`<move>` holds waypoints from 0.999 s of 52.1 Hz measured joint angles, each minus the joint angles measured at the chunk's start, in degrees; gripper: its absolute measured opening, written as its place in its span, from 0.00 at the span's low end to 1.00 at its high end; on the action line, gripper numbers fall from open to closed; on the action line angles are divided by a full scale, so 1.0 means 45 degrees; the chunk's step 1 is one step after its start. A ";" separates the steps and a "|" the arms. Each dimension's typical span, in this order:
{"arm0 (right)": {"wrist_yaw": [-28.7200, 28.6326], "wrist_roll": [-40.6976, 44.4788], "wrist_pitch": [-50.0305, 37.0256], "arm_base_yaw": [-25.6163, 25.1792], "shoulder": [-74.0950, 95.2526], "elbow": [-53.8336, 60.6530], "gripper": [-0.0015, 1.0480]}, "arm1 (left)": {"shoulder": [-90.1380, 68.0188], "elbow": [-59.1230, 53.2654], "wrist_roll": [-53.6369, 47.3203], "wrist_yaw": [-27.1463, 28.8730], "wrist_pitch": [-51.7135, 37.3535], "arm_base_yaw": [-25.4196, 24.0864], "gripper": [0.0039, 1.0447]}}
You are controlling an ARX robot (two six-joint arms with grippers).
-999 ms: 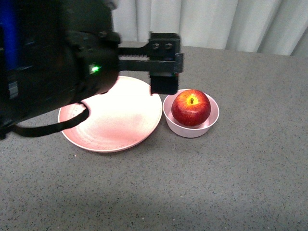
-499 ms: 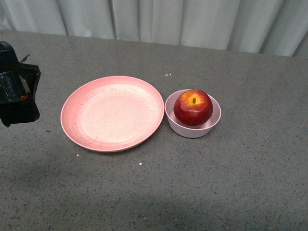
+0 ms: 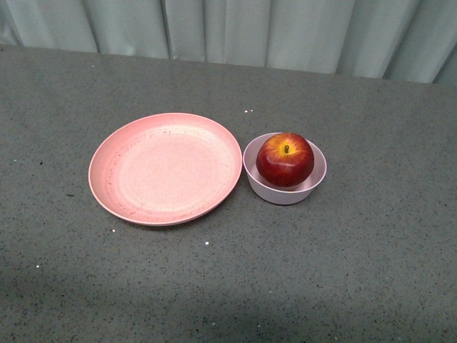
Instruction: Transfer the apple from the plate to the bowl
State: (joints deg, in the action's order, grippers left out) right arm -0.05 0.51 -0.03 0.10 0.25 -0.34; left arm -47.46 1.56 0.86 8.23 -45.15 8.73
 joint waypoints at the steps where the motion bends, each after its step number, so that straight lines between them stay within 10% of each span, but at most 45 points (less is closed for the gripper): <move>1: 0.0005 0.0000 0.0000 0.0000 0.0000 0.0000 0.91 | 0.0219 -0.0024 -0.0010 -0.0087 0.0180 -0.0063 0.03; 16: 0.0005 0.0000 0.0000 0.0000 -0.0005 0.0000 0.91 | 0.3439 -0.0087 -0.0092 -0.1661 0.3031 -0.1860 0.03; 52: 0.0000 0.0000 0.0000 0.0000 -0.0005 0.0000 0.91 | 0.7674 -0.0097 -0.0097 -0.1826 0.7106 -0.1909 0.03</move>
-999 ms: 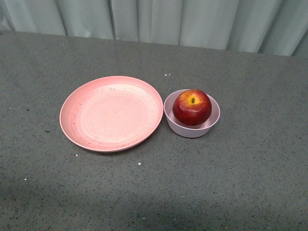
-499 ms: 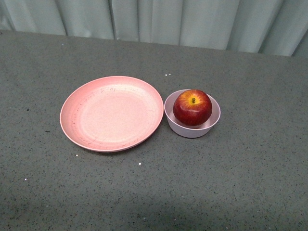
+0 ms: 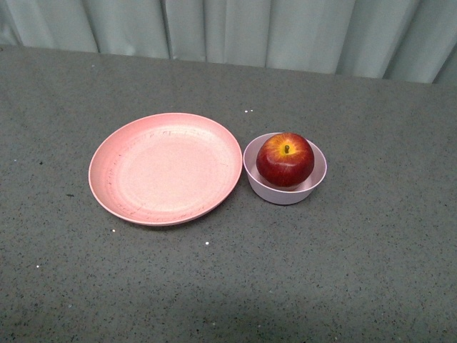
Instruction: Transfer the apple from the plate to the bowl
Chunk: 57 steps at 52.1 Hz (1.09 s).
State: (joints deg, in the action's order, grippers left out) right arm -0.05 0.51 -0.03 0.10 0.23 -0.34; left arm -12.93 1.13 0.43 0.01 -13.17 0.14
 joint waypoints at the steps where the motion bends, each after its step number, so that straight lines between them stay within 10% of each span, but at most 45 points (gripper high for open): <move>1: 0.0000 0.0000 0.0000 0.0000 0.0005 0.0000 0.91 | 0.0034 0.0000 0.0000 0.0000 0.0034 0.0000 0.03; 41: 0.0000 0.0000 0.0000 0.0000 0.0000 0.0000 0.91 | 0.2807 0.0005 0.0010 -0.0005 0.2900 0.0000 0.04; 57: 0.0000 0.0000 0.0000 0.0000 0.0000 0.0000 0.91 | 0.2807 0.0005 0.0000 -0.0005 0.2900 0.0000 0.50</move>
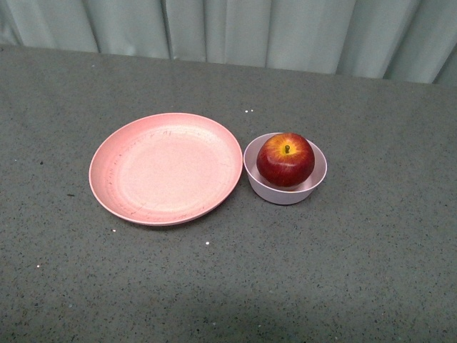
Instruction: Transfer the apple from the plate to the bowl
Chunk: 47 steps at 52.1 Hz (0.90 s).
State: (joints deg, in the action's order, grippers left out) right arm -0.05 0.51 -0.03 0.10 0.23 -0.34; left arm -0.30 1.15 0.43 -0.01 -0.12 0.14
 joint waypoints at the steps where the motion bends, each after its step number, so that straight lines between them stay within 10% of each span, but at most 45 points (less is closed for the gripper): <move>1: 0.0000 0.0000 0.0000 0.0000 0.0000 0.0000 0.91 | 0.0000 0.0000 0.0000 0.0000 0.0000 0.0000 0.51; 15: 0.0000 0.0000 0.0000 0.0000 0.0000 0.0000 0.91 | 0.0000 0.0000 -0.0010 0.0000 0.0000 0.0000 0.95; 47: 0.0000 0.0000 0.0000 0.0000 0.0000 0.0000 0.91 | 0.0000 0.0000 -0.0039 0.0000 0.0000 0.0000 0.94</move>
